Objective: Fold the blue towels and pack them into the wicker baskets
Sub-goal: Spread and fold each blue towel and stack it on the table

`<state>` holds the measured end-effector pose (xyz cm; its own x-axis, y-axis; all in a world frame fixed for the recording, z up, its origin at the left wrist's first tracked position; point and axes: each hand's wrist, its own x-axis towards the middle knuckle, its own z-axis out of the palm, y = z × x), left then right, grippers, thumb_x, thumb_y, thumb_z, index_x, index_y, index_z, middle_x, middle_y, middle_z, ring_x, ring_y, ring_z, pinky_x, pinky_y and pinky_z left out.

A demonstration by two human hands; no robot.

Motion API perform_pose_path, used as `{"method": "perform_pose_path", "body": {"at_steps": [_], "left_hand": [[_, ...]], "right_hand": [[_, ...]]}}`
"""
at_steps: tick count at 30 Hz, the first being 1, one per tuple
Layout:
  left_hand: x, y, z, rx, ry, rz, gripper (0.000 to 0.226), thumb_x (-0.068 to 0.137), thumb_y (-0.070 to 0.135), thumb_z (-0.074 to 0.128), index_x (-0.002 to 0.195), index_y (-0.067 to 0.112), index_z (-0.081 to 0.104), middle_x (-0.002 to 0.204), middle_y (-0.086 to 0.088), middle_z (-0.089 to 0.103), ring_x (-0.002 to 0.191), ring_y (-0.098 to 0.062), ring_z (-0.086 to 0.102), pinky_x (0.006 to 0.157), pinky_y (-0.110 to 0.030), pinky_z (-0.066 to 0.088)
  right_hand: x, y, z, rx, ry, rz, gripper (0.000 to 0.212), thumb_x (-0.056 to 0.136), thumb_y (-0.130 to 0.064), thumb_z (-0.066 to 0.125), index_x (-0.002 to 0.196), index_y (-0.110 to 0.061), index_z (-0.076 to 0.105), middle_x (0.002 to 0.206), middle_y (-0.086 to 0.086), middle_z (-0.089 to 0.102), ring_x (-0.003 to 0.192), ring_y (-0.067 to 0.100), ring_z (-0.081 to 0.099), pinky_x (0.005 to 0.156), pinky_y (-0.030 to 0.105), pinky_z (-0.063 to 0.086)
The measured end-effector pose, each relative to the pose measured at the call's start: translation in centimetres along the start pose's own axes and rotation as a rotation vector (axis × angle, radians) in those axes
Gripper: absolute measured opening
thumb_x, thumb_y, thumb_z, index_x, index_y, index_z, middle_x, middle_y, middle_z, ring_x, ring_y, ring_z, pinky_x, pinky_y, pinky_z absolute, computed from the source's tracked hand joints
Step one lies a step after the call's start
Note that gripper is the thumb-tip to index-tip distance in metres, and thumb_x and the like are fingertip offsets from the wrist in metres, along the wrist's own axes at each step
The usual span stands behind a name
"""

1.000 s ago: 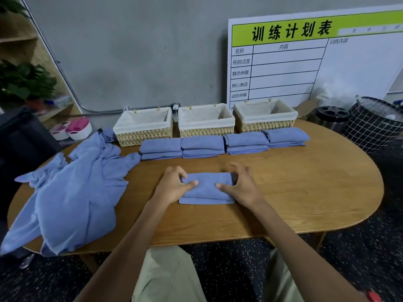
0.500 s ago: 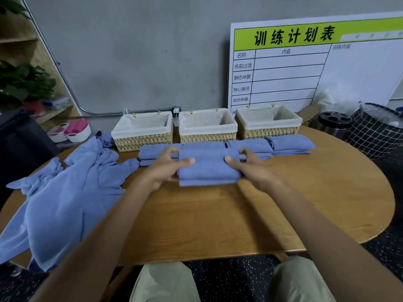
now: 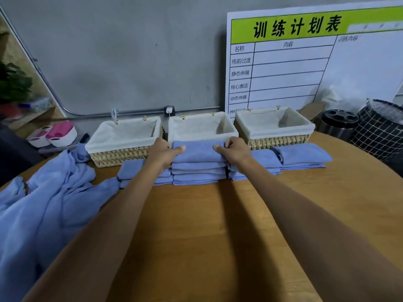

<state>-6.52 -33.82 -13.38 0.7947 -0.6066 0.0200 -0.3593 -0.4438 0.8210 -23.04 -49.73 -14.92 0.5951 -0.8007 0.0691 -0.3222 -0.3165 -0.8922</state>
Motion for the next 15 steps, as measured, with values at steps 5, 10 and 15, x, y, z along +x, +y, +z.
{"method": "perform_pose_path", "body": {"at_steps": [5,10,15], "left_hand": [[0.1,-1.4,0.5,0.077,0.012,0.067,0.052,0.087,0.033,0.076,0.066,0.020,0.031,0.066,-0.008,0.035,0.060,-0.021,0.039,0.061,-0.035,0.031],[-0.1,-1.0,1.0,0.200,-0.037,0.086,0.045,0.090,0.032,0.073,0.070,0.018,0.035,0.065,-0.001,0.036,0.061,-0.022,0.045,0.053,-0.030,0.036],[0.3,-0.2,1.0,0.102,-0.113,-0.061,0.045,0.091,0.032,0.073,0.073,0.013,0.036,0.072,-0.003,0.035,0.063,-0.016,0.051,0.052,-0.031,0.059]], "right_hand": [[0.1,1.7,0.9,-0.063,-0.013,-0.044,0.046,0.089,-0.026,0.073,0.063,-0.015,0.037,0.056,-0.001,0.039,0.052,0.013,0.040,0.051,0.024,0.033],[0.3,1.3,0.9,-0.151,-0.042,-0.036,0.050,0.091,-0.023,0.072,0.058,-0.015,0.035,0.054,0.001,0.039,0.049,0.013,0.040,0.041,0.017,0.032],[0.4,0.9,1.0,-0.183,-0.060,-0.009,0.052,0.091,-0.021,0.072,0.055,-0.013,0.035,0.054,0.004,0.038,0.048,0.015,0.040,0.040,0.019,0.034]]}}
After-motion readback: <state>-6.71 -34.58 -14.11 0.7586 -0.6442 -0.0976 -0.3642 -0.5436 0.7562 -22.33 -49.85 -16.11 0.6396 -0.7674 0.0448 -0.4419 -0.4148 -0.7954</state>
